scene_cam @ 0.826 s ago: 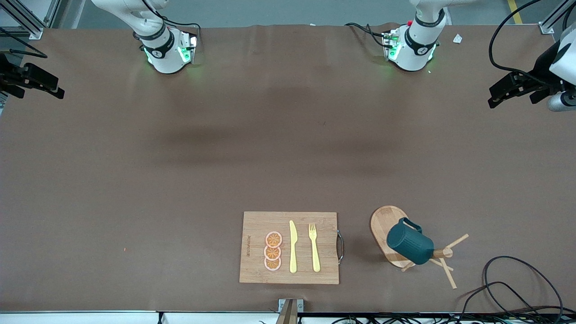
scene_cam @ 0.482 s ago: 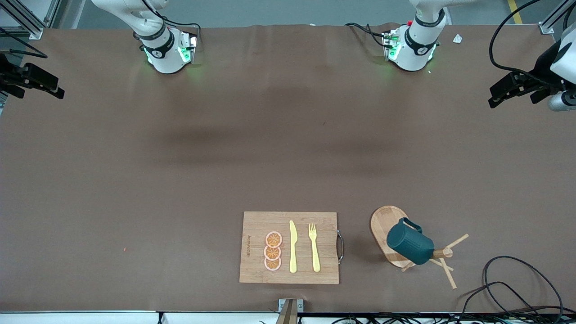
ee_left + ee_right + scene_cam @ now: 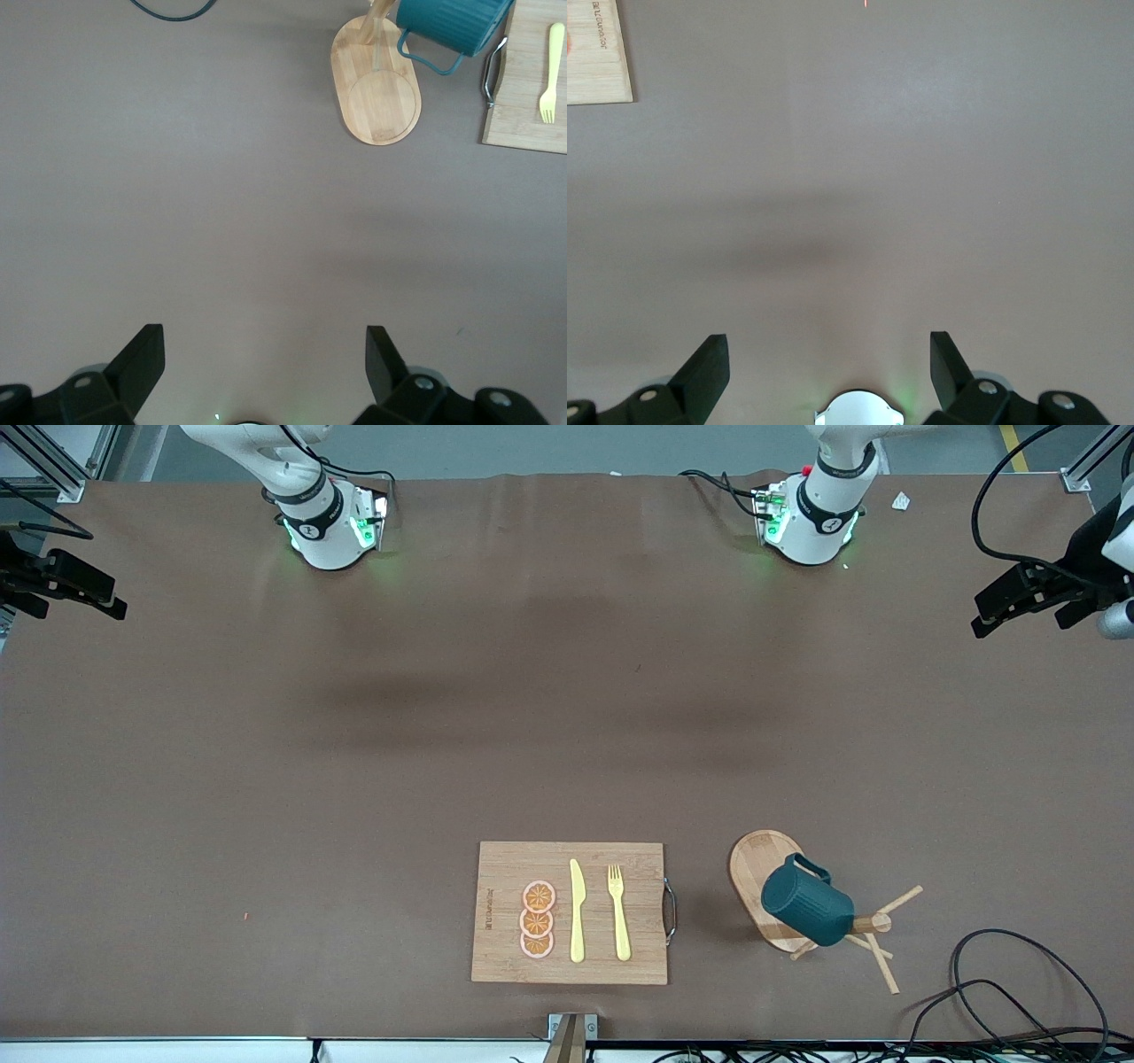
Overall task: Transfer cup from left to right arm and place
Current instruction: 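Move the left gripper toward the teal mug on the wooden stand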
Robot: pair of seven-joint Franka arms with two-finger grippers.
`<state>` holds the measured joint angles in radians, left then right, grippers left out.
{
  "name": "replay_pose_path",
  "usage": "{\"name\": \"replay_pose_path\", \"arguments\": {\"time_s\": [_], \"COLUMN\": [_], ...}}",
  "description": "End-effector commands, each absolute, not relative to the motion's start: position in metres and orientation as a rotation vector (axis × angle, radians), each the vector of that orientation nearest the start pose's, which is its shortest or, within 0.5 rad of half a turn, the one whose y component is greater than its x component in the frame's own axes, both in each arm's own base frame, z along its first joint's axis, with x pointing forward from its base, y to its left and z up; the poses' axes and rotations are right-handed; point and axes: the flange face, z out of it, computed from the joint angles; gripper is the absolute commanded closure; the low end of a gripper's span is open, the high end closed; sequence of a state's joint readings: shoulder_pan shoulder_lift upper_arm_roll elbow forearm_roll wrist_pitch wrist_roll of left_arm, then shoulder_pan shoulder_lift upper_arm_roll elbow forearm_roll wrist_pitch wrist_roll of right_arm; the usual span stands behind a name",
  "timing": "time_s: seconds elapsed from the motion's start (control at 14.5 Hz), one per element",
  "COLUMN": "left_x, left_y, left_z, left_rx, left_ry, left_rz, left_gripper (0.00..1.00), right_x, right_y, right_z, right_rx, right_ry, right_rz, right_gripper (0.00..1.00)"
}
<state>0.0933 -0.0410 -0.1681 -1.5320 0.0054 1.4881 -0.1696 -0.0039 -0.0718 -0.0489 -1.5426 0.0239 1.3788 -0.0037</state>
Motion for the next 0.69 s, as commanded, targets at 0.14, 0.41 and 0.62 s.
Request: {"name": "replay_pose_path", "arguments": {"time_s": [0.14,0.41,0.62], "left_x": [0.582,0.623,0.648], "left_y": [-0.044,-0.048,-0.053], "left_z": [0.621,0.583,0.552], "left_rx": [-3.201,-3.270,-3.266], "left_ry": [-0.346,-0.625,-0.964], "left_rz": [-0.049,-0.130,-0.079], "left_gripper": [0.00,0.00,0.00], "right_x": [0.507,0.507,0.507], "right_y": [-0.023,-0.023,-0.023], "right_z": [0.663,0.662,0.664], "right_rx": [-3.097,-3.097,-3.097], "right_ry": [0.072,0.072,0.072], "right_rz": [0.129,0.132,0.127], "right_gripper": [0.00,0.00,0.00]}}
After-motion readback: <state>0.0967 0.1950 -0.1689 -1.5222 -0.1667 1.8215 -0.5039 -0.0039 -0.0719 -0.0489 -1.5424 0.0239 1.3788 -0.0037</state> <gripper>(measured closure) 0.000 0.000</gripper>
